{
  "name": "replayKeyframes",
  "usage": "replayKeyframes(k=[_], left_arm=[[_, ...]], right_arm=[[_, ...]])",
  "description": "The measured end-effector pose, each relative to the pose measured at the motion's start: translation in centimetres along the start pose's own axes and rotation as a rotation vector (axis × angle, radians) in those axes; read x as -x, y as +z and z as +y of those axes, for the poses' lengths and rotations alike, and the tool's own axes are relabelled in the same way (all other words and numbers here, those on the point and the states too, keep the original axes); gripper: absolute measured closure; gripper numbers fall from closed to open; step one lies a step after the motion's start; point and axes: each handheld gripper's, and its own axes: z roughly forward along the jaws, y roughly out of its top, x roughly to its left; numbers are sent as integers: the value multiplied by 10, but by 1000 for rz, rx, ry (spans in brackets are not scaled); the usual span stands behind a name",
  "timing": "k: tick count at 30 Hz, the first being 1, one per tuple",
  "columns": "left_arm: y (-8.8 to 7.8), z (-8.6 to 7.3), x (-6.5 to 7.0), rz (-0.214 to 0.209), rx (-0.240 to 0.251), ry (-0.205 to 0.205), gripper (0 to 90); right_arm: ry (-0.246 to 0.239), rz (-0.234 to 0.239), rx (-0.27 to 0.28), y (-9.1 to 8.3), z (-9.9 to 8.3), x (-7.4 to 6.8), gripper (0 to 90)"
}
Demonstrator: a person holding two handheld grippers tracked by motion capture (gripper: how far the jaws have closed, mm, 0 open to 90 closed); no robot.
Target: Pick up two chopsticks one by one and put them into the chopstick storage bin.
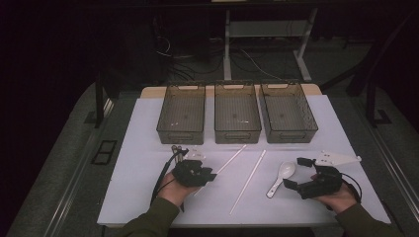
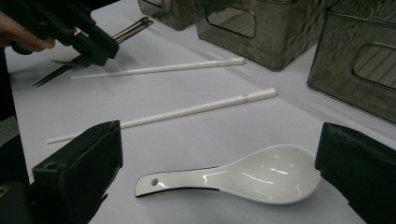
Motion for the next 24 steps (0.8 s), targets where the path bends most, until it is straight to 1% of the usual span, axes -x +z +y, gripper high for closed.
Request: replayKeyframes(k=[1, 3, 4, 5, 6, 7, 8, 9, 10, 11, 13, 15, 18, 19, 20, 22, 23, 24], left_arm=[[3, 4, -1, -7, 3, -6, 690], [10, 11, -5, -5, -2, -4, 689], [14, 14, -8, -15, 0, -4, 689], [17, 17, -9, -17, -2, -10, 689], [20, 20, -11, -18, -7, -8, 689], [24, 23, -13, -21, -6, -14, 689], [27, 26, -13, -26, -6, -31, 690], [30, 30, -15, -28, -4, -35, 690], [33, 32, -15, -25, -7, -38, 694], [37, 34, -17, -16, -12, -21, 699], [44, 37, -17, -15, -7, -41, 709], [49, 39, -16, -12, -17, -43, 717], [58, 39, -13, 0, -33, -36, 730], [60, 40, -11, 15, -43, -28, 746], [62, 40, -10, 27, -46, -19, 746], [64, 39, -8, 33, -41, -6, 769], [64, 39, -7, 39, -42, -6, 782], [64, 39, -7, 46, -44, 7, 786]], right_arm=[[0, 0, -1, 0, 0, 0, 8], [1, 0, -2, 0, 0, 0, 9], [2, 0, -1, 0, 0, 0, 8], [2, 1, 0, 0, 0, 0, 9], [2, 1, 1, 0, 0, 1, 9], [1, -1, 2, 0, 0, 1, 9], [3, -3, 4, 0, 0, 1, 8], [5, -5, 7, 0, 0, 1, 8], [6, -5, 9, -1, 0, 1, 9], [6, -7, 8, -1, 0, 1, 9], [7, -6, 9, -1, 0, 1, 9], [6, -6, 9, -1, 0, 1, 8], [6, -7, 9, -1, 0, 1, 8], [6, -7, 10, -1, 0, 2, 9], [6, -7, 10, -1, 0, 2, 9], [10, -7, 11, -1, 0, 2, 8], [10, -7, 11, -2, 0, 1, 8], [9, -6, 11, -2, 0, 1, 9]])
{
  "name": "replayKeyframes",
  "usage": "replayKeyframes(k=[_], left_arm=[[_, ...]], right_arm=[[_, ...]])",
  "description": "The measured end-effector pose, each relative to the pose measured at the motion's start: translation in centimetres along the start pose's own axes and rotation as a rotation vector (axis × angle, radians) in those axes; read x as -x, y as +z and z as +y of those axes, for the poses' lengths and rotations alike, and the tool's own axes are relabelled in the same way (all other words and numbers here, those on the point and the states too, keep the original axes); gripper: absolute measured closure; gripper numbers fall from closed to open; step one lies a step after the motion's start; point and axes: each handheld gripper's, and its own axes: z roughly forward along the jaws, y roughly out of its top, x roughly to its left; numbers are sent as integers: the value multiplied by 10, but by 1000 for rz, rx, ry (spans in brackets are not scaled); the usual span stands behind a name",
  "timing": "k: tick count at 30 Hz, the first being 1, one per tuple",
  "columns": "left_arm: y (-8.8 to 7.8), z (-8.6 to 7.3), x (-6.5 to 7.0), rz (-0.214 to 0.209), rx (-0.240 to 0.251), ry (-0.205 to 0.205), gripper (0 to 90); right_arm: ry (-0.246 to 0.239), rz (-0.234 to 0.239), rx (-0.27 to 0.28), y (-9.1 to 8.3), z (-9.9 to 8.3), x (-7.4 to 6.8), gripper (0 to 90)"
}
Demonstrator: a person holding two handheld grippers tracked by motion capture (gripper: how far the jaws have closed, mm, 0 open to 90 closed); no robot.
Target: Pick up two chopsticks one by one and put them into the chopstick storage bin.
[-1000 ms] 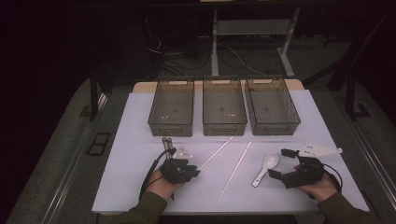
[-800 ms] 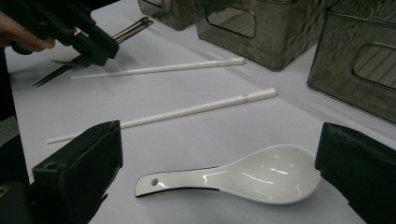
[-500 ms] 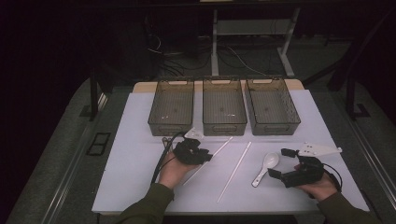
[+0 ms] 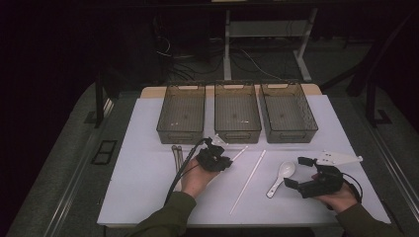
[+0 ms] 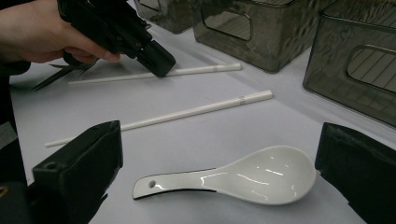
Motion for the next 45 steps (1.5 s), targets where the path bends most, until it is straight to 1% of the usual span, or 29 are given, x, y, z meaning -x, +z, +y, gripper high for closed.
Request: replayKeyframes(k=[2, 5, 11, 14, 17, 18, 20, 22, 26, 28, 30, 32, 33, 34, 36, 38, 39, 40, 42, 45], left_arm=[[0, -1, 1, 12, 3, 11, 804], [1, -2, 3, 23, 16, 5, 819], [0, -4, 3, 35, 18, 0, 833], [0, -4, 5, 51, 18, -2, 839], [1, -4, 7, 67, 20, 9, 840], [0, -4, 7, 68, 20, 19, 841], [0, -4, 7, 61, 23, 8, 841], [0, -4, 6, 57, 21, 12, 841], [-4, -1, 8, 40, 43, 5, 841], [-7, 2, 9, 32, 57, 5, 841], [-12, 4, 9, 14, 72, 7, 841], [-17, 8, 10, -3, 89, -9, 841], [-20, 10, 9, -7, 95, 10, 841], [-23, 11, 10, -19, 100, 2, 841], [-30, 16, 10, -33, 108, 5, 841], [-36, 18, 8, -49, 116, 3, 840], [-38, 19, 7, -52, 123, -6, 841], [-41, 20, 6, -51, 120, 2, 840], [-47, 22, 2, -53, 132, -4, 840], [-55, 25, -4, -51, 142, 1, 840]], right_arm=[[0, 0, 0, 0, 0, 0, 9], [-2, 1, 1, 0, 0, 0, 8], [-3, -2, 1, 1, 0, 0, 8], [-3, -2, 2, 1, 0, -1, 9], [-3, -2, 4, 0, 0, -1, 8], [-2, -2, 4, 0, 0, -1, 9], [-2, -1, 3, 0, 0, -1, 8], [-3, -1, 5, 0, 0, 0, 9], [-4, 0, 7, 0, 0, 0, 9], [-4, -1, 6, 0, 0, 0, 8], [-4, 0, 7, 0, 0, 0, 8], [-4, 0, 7, 0, 0, 0, 9], [-4, 0, 7, 0, 0, 0, 9], [-3, 1, 7, 0, 0, 0, 8], [-1, 0, 7, 0, 0, 0, 8], [0, 0, 7, 0, 0, 0, 8], [0, 0, 7, 0, 0, 0, 8], [0, 1, 7, 0, 0, 0, 8], [1, 0, 8, 0, 0, 0, 8], [1, -1, 8, 0, 0, 0, 8]])
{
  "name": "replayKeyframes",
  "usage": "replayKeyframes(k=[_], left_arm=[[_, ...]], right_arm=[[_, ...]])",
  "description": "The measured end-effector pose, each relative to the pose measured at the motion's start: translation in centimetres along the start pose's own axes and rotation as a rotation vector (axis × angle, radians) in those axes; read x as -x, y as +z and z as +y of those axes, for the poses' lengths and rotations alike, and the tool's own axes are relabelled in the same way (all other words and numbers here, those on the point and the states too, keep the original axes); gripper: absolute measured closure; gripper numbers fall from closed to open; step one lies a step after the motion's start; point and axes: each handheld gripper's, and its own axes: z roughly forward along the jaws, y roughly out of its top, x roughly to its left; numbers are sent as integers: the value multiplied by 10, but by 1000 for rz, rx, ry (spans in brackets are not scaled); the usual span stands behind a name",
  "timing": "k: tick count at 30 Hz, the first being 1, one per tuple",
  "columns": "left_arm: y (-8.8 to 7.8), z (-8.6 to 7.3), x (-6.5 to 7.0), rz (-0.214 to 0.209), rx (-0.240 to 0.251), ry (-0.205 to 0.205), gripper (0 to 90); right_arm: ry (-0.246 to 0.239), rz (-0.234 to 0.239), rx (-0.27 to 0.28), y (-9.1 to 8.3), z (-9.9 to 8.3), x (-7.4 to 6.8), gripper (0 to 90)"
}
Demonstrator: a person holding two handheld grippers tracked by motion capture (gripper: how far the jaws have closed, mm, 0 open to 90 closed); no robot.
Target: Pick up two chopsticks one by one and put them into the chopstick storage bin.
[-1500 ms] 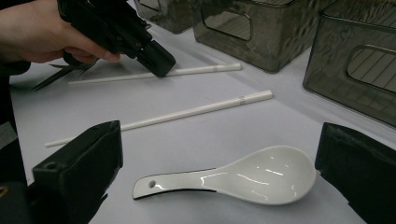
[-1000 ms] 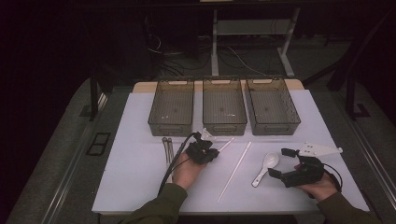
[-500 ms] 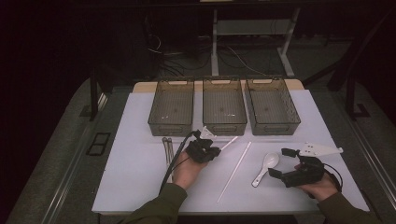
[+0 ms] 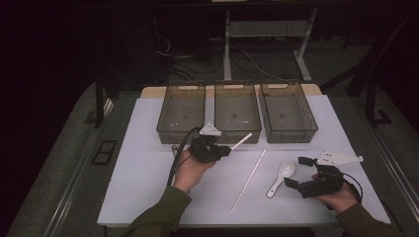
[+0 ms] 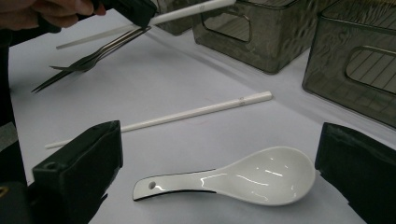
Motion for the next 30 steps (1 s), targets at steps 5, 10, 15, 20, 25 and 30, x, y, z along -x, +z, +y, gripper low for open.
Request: replayKeyframes(k=[5, 10, 15, 20, 25, 30], left_arm=[[-12, 7, -10, 1, 21, -4, 840], [-25, 16, -22, 14, 23, -4, 840], [-35, 22, -31, 21, 40, -13, 840], [-42, 26, -41, 38, 37, -11, 840], [-49, 32, -52, 57, 39, -4, 839], [-51, 37, -63, 79, 40, -16, 839]], right_arm=[[0, -2, 0, 0, 0, 0, 8], [9, 1, -4, -1, 0, 0, 9], [2, -3, 1, 0, 0, 0, 9], [1, -3, 0, 0, 0, 0, 8], [0, -3, -1, 0, 0, 0, 9], [2, -4, -1, 0, 0, 0, 8]])
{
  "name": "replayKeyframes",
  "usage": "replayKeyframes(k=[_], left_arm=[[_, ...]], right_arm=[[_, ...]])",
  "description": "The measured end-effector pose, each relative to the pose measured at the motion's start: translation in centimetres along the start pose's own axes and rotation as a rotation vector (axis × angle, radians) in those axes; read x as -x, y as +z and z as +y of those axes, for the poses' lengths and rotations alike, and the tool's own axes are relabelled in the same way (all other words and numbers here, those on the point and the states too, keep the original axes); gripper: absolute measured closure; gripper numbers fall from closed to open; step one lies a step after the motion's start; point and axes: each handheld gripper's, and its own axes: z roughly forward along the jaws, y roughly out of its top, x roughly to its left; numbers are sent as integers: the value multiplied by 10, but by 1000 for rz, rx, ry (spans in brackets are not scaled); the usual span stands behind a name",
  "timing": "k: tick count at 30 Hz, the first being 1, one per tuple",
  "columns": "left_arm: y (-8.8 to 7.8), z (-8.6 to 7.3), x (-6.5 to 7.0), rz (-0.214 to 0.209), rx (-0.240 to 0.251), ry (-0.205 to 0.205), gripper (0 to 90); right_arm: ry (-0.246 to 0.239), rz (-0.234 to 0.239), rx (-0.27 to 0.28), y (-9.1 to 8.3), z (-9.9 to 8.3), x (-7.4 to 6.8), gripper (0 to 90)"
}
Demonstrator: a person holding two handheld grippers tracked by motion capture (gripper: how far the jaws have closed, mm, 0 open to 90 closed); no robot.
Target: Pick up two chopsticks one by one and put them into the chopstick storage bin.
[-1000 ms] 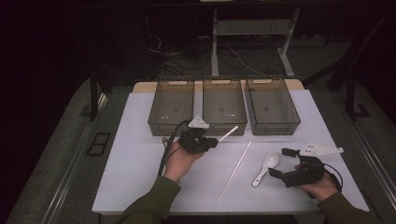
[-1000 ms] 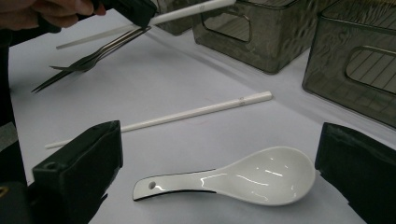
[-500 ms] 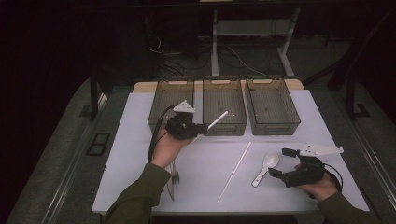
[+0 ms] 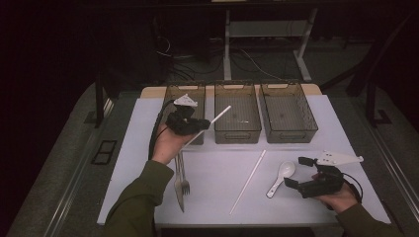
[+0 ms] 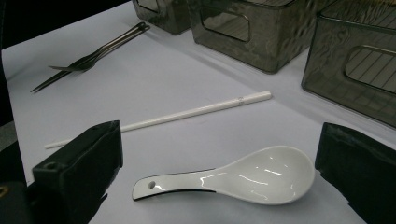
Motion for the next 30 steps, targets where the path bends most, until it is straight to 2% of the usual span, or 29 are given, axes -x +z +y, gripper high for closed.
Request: replayKeyframes(k=[2, 3, 7, 8, 12, 17, 18, 25, 30], left_arm=[[0, 2, -4, 7, -1, 8, 839], [1, 2, -6, 13, 1, -4, 839], [3, 8, -16, 31, 2, 15, 839], [3, 10, -19, 34, 15, 8, 839], [2, 18, -33, 51, 49, 21, 839], [-2, 26, -54, 64, 88, 4, 839], [-2, 26, -58, 66, 91, -10, 839], [-4, 26, -89, 102, 82, -13, 839], [-4, 26, -107, 114, 104, -48, 838]], right_arm=[[1, -1, 0, 0, 0, 0, 9], [1, -1, 0, 0, 0, 0, 8], [2, -1, -2, 0, 0, 0, 8], [3, -2, -1, 0, 0, 0, 8], [7, -1, -3, 0, 0, 0, 9], [7, -1, 0, 0, 0, 1, 8], [7, -1, 0, 0, -1, 1, 8], [9, 0, -3, 0, -1, 1, 9], [16, 1, -1, 0, -1, 2, 9]])
